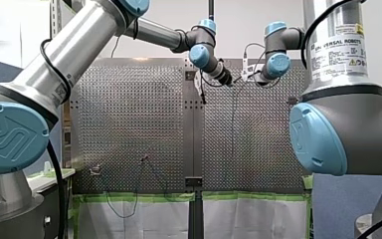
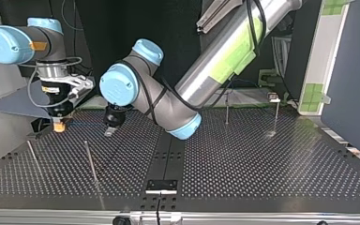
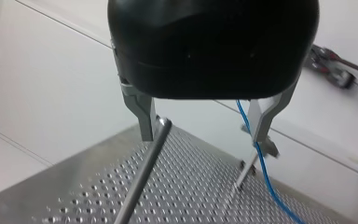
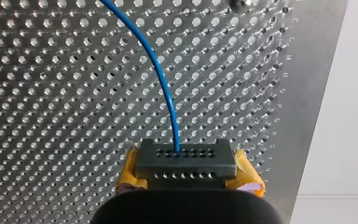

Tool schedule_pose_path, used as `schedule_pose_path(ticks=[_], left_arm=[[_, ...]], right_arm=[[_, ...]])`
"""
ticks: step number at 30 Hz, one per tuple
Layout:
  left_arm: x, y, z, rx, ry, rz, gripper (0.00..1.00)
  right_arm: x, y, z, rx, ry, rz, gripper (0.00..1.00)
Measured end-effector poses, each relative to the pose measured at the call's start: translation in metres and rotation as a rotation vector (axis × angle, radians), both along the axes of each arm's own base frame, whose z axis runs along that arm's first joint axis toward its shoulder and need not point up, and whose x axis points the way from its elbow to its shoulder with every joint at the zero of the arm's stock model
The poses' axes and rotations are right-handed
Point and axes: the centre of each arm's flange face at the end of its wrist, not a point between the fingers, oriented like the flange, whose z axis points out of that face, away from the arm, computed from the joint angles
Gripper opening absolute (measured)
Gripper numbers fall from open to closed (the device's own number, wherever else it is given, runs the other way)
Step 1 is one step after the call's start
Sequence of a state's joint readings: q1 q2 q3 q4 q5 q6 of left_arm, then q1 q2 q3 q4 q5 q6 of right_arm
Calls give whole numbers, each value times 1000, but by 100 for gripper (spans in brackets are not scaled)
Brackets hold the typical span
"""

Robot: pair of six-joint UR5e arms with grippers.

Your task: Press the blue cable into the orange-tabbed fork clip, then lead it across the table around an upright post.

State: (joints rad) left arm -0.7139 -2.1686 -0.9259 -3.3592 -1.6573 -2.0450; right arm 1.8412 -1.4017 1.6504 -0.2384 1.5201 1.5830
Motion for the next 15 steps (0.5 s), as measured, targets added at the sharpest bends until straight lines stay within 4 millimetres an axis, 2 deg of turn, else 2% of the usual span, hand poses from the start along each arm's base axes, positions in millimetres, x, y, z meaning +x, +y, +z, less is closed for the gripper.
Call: schedule_pose_path(ticks=[8,15], left_arm=[[3,-12,6,-121,-3,-67,97],[1,-20,-3,-193,35,-130,97]], right_arm=[[3,1,2,0,0,7,0],[2,0,5,-5,-4,16,0]])
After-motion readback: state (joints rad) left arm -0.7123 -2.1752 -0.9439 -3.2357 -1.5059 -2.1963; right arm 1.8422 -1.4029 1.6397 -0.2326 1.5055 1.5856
